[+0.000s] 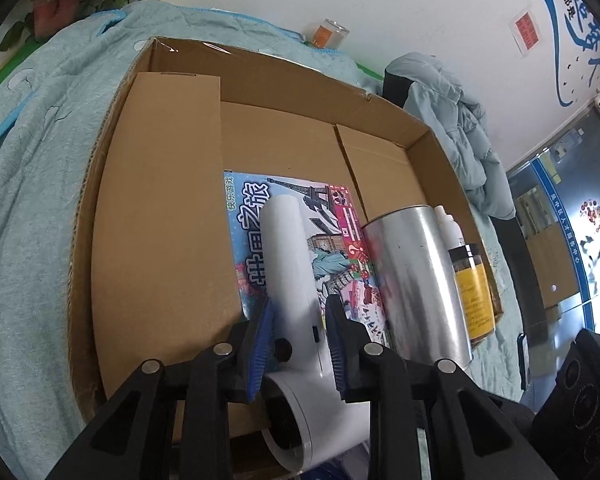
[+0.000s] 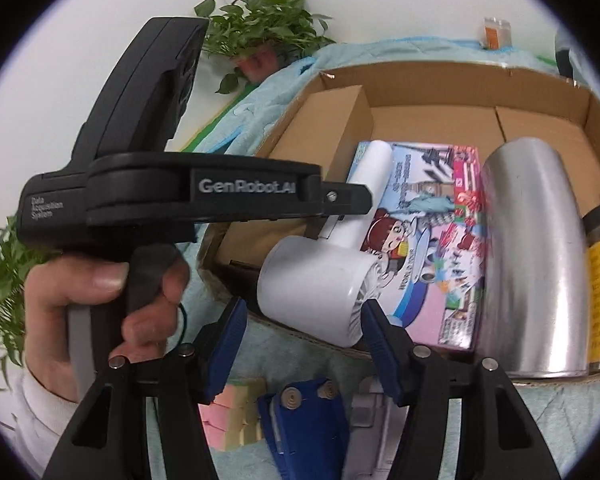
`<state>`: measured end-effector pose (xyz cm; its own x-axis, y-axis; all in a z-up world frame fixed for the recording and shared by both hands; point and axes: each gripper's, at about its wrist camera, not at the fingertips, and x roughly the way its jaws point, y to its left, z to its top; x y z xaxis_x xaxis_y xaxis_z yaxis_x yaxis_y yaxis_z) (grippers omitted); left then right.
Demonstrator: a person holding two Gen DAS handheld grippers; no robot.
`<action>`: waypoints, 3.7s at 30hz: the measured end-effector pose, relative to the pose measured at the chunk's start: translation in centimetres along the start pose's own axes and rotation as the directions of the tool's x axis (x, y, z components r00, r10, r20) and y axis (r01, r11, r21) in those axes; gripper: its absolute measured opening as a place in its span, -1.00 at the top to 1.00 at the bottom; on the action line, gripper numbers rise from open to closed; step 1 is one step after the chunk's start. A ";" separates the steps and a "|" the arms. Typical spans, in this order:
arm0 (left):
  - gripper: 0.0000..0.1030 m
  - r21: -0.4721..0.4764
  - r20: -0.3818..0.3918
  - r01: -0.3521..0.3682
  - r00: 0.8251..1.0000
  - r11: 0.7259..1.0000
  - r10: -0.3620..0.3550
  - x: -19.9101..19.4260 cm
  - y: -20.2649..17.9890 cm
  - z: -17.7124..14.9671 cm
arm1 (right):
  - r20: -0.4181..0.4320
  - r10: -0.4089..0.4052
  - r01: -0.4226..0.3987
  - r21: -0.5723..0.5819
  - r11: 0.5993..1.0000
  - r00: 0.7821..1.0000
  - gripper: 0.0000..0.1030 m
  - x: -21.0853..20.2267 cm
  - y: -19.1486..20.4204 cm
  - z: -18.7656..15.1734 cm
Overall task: Organize rigid objects
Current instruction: 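Carry the fan into the box and lower it onto the game box, then open the left tool and withdraw it from the fan, then move the left tool to the grey phone stand and grasp it, then lift the phone stand and carry it into the box beside the canister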
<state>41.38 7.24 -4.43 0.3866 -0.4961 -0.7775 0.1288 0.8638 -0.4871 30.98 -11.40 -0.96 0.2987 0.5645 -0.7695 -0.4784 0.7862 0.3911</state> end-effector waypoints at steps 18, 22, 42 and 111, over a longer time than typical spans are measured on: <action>0.38 -0.005 0.061 -0.121 0.991 0.993 0.121 -3.3 -1.4 -3.6 | 0.162 -0.213 0.220 -0.024 0.975 0.963 -0.69 -5.8 -0.7 -4.5; -0.10 0.017 0.169 -0.214 0.963 0.977 0.208 -5.6 -2.5 -5.4 | 0.202 -0.272 0.283 -0.023 0.959 0.941 -0.69 -7.3 -1.5 -7.4; -0.99 -0.007 0.458 -0.478 0.779 0.878 0.428 -10.9 -11.1 -21.1 | 0.098 -0.192 0.194 -0.011 0.981 0.976 -0.64 -5.3 -4.5 -12.0; 0.54 0.073 0.089 0.229 0.968 0.971 -0.235 -4.0 -15.7 -27.2 | 0.114 0.041 -0.034 -0.062 0.997 0.993 -0.29 -11.1 -2.0 -20.1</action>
<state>12.92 -6.76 -4.47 0.4249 -0.6752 -0.6029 0.2801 0.7314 -0.6218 11.99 -24.30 -3.33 0.3711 0.6211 -0.6903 -0.5386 0.7495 0.3849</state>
